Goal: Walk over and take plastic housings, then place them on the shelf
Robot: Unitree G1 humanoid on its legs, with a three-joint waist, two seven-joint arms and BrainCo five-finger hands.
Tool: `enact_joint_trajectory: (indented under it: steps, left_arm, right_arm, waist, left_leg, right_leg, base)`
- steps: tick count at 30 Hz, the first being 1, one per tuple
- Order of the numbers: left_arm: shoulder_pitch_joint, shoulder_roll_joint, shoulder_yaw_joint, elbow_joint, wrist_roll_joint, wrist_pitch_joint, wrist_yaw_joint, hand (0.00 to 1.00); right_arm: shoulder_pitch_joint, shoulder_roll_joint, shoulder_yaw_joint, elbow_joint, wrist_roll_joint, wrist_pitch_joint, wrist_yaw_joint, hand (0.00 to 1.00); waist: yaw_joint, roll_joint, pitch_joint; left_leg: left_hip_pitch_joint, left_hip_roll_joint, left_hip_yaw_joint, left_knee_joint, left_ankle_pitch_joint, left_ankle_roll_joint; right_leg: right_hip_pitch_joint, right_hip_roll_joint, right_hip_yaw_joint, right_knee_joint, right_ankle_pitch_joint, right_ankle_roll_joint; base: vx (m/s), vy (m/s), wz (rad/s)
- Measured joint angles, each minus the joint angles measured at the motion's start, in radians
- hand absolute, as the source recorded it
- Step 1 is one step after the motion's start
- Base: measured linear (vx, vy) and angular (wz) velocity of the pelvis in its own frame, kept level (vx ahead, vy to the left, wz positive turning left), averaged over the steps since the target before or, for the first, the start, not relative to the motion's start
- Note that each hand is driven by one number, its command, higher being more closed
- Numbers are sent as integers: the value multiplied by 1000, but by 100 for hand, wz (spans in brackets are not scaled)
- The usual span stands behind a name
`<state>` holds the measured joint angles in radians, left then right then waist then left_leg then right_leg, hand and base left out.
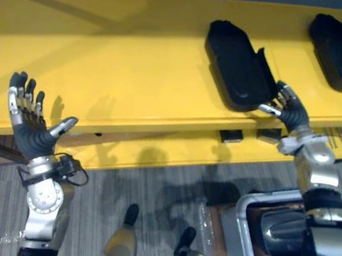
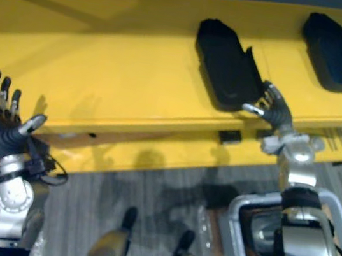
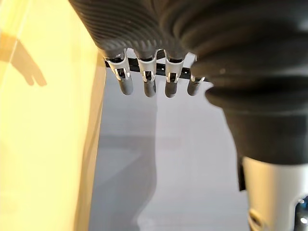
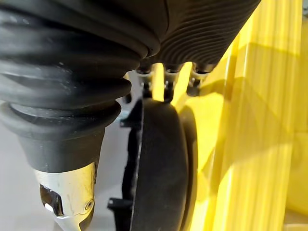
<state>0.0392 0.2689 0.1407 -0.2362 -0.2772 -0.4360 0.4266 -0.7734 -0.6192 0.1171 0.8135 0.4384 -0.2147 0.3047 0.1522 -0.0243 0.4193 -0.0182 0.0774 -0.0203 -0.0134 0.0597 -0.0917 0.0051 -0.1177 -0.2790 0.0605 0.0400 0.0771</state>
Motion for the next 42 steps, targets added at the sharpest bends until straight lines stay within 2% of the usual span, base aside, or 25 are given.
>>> enact_joint_trajectory:
  steps: [5,10,19,25,28,29,32,34,35,36,38,40,41,42]
  left_arm:
    - [-1,0,-1,0,0,0,-1,0]
    - [-2,0,-4,0,0,-1,-8,0]
    - [-1,0,-4,0,-1,-1,-8,0]
    - [-2,0,-5,0,-1,-1,-8,0]
    - [-1,-1,-6,0,-1,-1,-8,0]
    - [-1,-1,-6,0,-1,-2,-7,0]
    - [-1,-2,-8,0,-1,-10,-6,0]
    - [11,-6,-22,-2,-1,-18,1,0]
    - [21,-13,-29,-8,-1,-18,5,0]
    - [48,-39,-40,-31,0,-19,11,0]
    - [99,-93,-48,-74,5,-20,34,0]
    - [123,-105,-48,-81,8,-21,45,0]
    - [130,-117,-50,-81,14,-21,56,0]
    - [132,-124,-52,-82,15,-21,61,0]
  right_arm:
    - [12,4,0,-15,1,-5,3,0]
    - [16,23,23,-14,19,-5,42,0]
    - [16,37,23,-14,44,-5,71,0]
    - [16,37,22,-13,47,-6,65,0]
    - [16,37,22,-12,44,-7,35,0]
    - [17,39,22,-11,37,-7,-6,100]
    - [20,43,16,-12,9,-8,-122,100]
    - [59,75,-107,-74,-26,-16,-255,100]
    - [78,86,-147,-115,-35,-21,-291,100]
    - [113,102,-206,-210,-69,-28,-362,100]
    - [187,138,-271,-430,-93,-37,-440,100]
    - [251,180,-271,-575,-101,-38,-457,100]
    - [337,238,-266,-697,-120,-28,-455,100]
    - [382,261,-257,-740,-125,-21,-455,100]
  waist:
    - [0,0,-3]
    - [0,2,-27]
    - [0,2,-28]
    - [-5,12,-35]
    - [-3,25,-42]
    - [-2,31,-46]
    - [-2,37,-49]
    - [-2,38,-49]
    - [-3,38,-49]
    - [-6,38,-49]
    - [-14,38,-49]
    - [-24,37,-58]
    - [-35,37,-71]
    - [-37,36,-81]
  left_leg:
    - [-1,0,-1,1,0,0]
    - [-3,-1,-3,1,0,0]
    - [-5,-2,-4,1,0,0]
    - [-17,-4,-17,6,0,0]
    - [-18,-3,-23,6,2,-2]
    - [-18,-3,-23,5,2,-2]
    - [-17,-3,-23,4,2,-2]
    - [-16,-4,-23,2,2,-2]
    - [-15,-4,-22,1,2,-2]
    - [-14,-6,-19,0,2,-2]
    - [0,-6,-7,-9,2,-2]
    - [10,-4,3,-16,2,-2]
    - [26,-3,5,-25,1,-2]
    - [32,-2,7,-32,1,-2]
  right_leg:
    - [0,1,-1,0,0,0]
    - [0,1,-3,-2,0,0]
    - [0,0,-4,-2,0,0]
    - [-2,-1,-15,-2,0,0]
    - [-2,0,-20,-3,0,0]
    - [-2,0,-20,-3,0,0]
    - [-2,0,-20,-2,0,0]
    - [-2,-3,-21,-3,0,0]
    - [-2,-3,-21,-3,0,0]
    - [-2,-4,-20,-3,0,0]
    - [0,-5,-13,-4,0,1]
    - [3,-5,-4,-9,1,1]
    - [18,-6,-4,-18,1,1]
    - [22,-5,-3,-21,1,1]
  base:
    - [0,0,0]
    - [0,0,0]
    - [0,0,0]
    - [1,-1,5]
    - [-5,-4,5]
    - [0,0,0]
    - [0,0,0]
    - [0,0,0]
    - [0,0,0]
    - [21,5,-5]
    - [27,14,-14]
    - [35,20,-14]
    - [51,18,-8]
    - [54,12,-4]
